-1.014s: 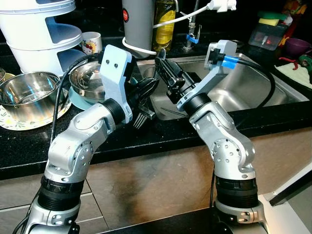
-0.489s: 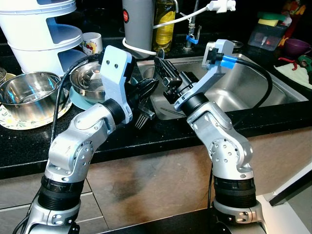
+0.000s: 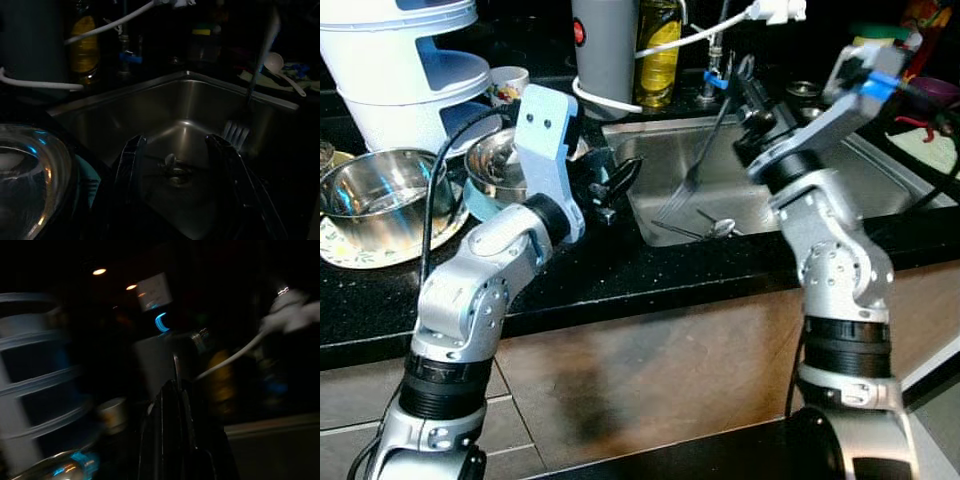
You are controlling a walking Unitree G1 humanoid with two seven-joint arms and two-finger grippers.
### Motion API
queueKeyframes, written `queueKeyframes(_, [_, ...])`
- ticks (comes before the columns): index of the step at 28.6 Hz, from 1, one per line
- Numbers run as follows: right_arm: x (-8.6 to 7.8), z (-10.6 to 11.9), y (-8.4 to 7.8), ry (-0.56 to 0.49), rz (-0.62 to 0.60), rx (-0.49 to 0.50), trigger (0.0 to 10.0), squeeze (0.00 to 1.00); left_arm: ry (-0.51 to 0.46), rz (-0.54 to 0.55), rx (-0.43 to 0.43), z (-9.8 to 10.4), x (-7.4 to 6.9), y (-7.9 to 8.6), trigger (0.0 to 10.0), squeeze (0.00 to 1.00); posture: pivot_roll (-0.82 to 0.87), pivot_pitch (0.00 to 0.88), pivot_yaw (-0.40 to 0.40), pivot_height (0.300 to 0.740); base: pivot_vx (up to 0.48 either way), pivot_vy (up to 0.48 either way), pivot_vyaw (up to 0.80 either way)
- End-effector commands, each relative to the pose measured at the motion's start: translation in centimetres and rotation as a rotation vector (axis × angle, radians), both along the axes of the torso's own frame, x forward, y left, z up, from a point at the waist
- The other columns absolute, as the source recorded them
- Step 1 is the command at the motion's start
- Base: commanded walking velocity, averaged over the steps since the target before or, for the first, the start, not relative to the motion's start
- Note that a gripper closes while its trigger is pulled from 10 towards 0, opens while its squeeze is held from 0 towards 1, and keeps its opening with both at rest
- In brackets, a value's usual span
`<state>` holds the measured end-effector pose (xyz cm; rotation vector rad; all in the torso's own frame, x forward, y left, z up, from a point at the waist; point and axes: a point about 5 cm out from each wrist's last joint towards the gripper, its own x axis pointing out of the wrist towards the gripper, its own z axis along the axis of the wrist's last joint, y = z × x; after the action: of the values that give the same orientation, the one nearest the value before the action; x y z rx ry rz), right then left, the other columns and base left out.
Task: Kitchen organization
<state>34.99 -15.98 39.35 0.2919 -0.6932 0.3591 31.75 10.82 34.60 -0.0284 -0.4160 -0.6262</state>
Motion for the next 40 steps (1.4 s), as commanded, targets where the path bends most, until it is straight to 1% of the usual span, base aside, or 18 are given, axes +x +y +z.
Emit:
queueKeyframes(1, [0.1,0.5,-0.1,-0.046,-0.039,-0.018,0.0,0.00,0.005,-0.029,0.016,-0.1,-0.2,-0.3,10.0,0.00,0.04,0.214,0.042,0.740,0.000,0.000,0.00])
queueKeyframes(3, [0.5,0.4,-0.4,-0.057,-0.073,-0.027,0.0,0.00,0.009,-0.061,0.039,-0.3,-0.3,-0.7,10.0,0.00,0.04,0.215,0.043,0.740,0.000,0.000,0.00])
queueKeyframes(6, [2.0,-0.7,0.1,-0.077,-0.129,-0.078,0.0,0.00,0.019,-0.144,0.170,-1.8,-0.5,-2.7,10.0,0.00,0.05,0.230,0.048,0.740,0.000,0.000,0.00])
queueKeyframes(7, [2.6,-1.7,0.4,-0.068,-0.137,-0.099,4.0,0.00,0.025,-0.141,0.194,-2.1,-0.3,-3.1,10.0,0.00,0.06,0.236,0.047,0.740,0.000,0.000,0.00])
queueKeyframes(10, [2.9,-2.3,0.6,-0.060,-0.141,-0.111,4.0,0.00,0.029,-0.135,0.203,-2.3,-0.2,-3.2,10.0,0.00,0.06,0.236,0.047,0.740,0.000,0.000,0.00])
queueKeyframes(11, [3.5,-3.1,0.8,-0.044,-0.150,-0.133,8.7,0.00,0.028,-0.145,0.214,-2.4,0.0,-3.7,10.0,0.00,0.07,0.242,0.041,0.740,0.000,0.000,0.00])
queueKeyframes(12, [3.9,-4.0,0.9,-0.022,-0.157,-0.147,10.0,0.00,0.021,-0.156,0.237,-2.5,0.2,-4.3,10.0,0.00,0.08,0.247,0.038,0.740,0.000,0.000,0.00])
queueKeyframes(14, [4.7,-5.2,1.2,0.013,-0.171,-0.163,10.0,0.00,0.003,-0.167,0.285,-2.5,0.5,-4.8,10.0,0.00,0.09,0.259,0.036,0.740,0.000,0.000,0.00])
queueKeyframes(16, [4.9,-5.5,1.3,0.022,-0.174,-0.168,10.0,0.00,-0.004,-0.164,0.303,-2.5,0.6,-4.8,10.0,0.00,0.10,0.262,0.037,0.740,0.000,0.000,0.00])
queueKeyframes(20, [5.4,-6.6,1.8,0.052,-0.169,-0.210,10.0,0.00,-0.003,-0.141,0.345,-2.7,1.5,-3.8,10.0,0.00,0.11,0.272,0.037,0.740,0.000,0.000,0.00])
queueKeyframes(22, [5.7,-7.5,1.9,0.079,-0.171,-0.222,10.0,0.00,0.017,-0.141,0.363,-3.5,2.0,-3.1,10.0,0.00,0.12,0.277,0.033,0.740,0.000,0.000,0.00])
queueKeyframes(27, [6.0,-8.9,2.0,0.118,-0.181,-0.241,10.0,0.00,0.034,-0.148,0.396,-4.4,2.3,-2.5,10.0,0.00,0.13,0.282,0.029,0.740,0.000,0.000,0.00])
queueKeyframes(29, [6.0,-9.4,2.1,0.135,-0.179,-0.247,10.0,0.00,0.030,-0.149,0.404,-4.3,2.2,-2.6,10.0,0.00,0.13,0.283,0.026,0.740,0.000,0.000,0.00])
queueKeyframes(31, [6.2,-10.5,2.5,0.171,-0.164,-0.258,10.0,0.00,0.021,-0.152,0.415,-3.9,2.0,-3.4,10.0,0.00,0.14,0.285,0.025,0.740,0.000,0.000,0.00])
queueKeyframes(32, [6.2,-10.5,2.5,0.171,-0.164,-0.258,10.0,0.00,0.021,-0.152,0.415,-3.9,2.0,-3.4,10.0,0.00,0.14,0.285,0.025,0.740,0.000,0.000,0.00])
queueKeyframes(33, [6.3,-11.2,2.7,0.196,-0.140,-0.254,10.0,0.00,0.012,-0.152,0.417,-3.5,1.9,-4.1,10.0,0.00,0.14,0.287,0.027,0.740,0.000,0.000,0.00])
queueKeyframes(36, [6.3,-11.4,2.8,0.204,-0.130,-0.251,10.0,0.00,0.009,-0.151,0.413,-3.3,1.9,-4.3,10.0,0.00,0.13,0.287,0.028,0.740,0.000,0.000,0.00])
queueKeyframes(40, [6.3,-11.7,2.9,0.209,-0.122,-0.261,10.0,0.00,0.001,-0.171,0.374,-2.6,2.0,-4.6,10.0,0.00,0.13,0.284,0.031,0.740,0.000,0.000,0.00])
